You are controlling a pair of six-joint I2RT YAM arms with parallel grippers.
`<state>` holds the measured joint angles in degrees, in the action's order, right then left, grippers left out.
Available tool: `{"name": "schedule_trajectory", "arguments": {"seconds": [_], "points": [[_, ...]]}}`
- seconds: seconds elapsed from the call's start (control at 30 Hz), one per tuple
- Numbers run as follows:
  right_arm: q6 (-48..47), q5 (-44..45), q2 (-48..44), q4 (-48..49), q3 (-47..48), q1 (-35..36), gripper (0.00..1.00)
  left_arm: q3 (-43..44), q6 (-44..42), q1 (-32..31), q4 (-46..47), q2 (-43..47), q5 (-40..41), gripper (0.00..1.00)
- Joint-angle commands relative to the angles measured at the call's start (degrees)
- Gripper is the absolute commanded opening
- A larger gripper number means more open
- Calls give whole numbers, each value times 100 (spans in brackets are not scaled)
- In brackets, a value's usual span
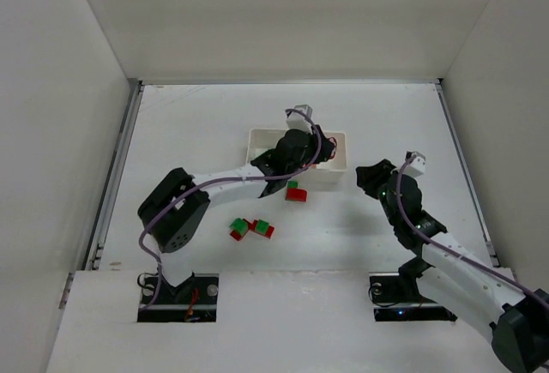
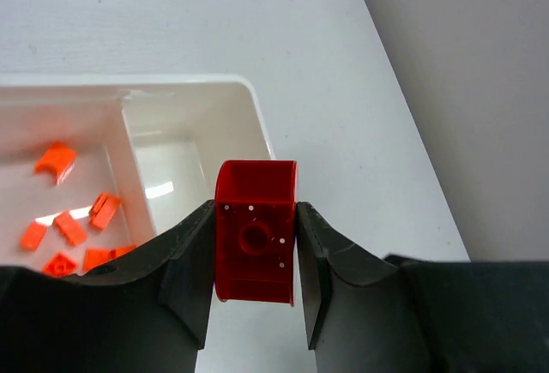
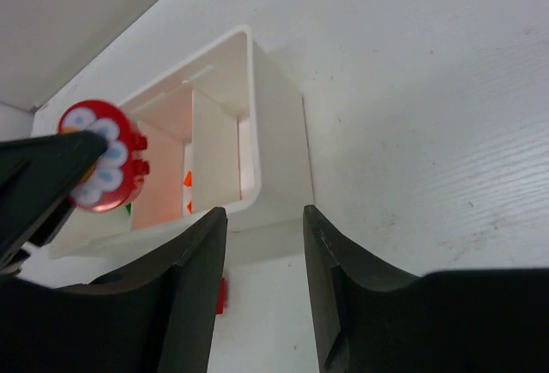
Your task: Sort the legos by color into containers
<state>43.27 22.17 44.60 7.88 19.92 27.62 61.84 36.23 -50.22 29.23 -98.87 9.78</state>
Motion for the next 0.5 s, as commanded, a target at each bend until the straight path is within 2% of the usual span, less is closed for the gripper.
{"name": "schedule_trajectory", "arguments": {"seconds": [0.0, 0.1, 0.27, 0.37, 0.47], "points": [[-117, 59, -240, 170, -6, -50, 48, 643, -248, 8, -13, -386, 121, 20], [-134, 41, -478, 170, -67, -24, 52, 969, -283, -36, -137, -721, 129, 23], [-195, 6, -567, 161, -85, -15, 57, 1189, -344, -10, -234, -880, 182, 40], [-292, -46, -435, 205, -6, 72, 57, 1163, -388, -1, -243, -757, 182, 52], [-459, -222, -268, 345, 47, 274, 53, 953, -423, 16, -251, -468, 182, 58]]}}
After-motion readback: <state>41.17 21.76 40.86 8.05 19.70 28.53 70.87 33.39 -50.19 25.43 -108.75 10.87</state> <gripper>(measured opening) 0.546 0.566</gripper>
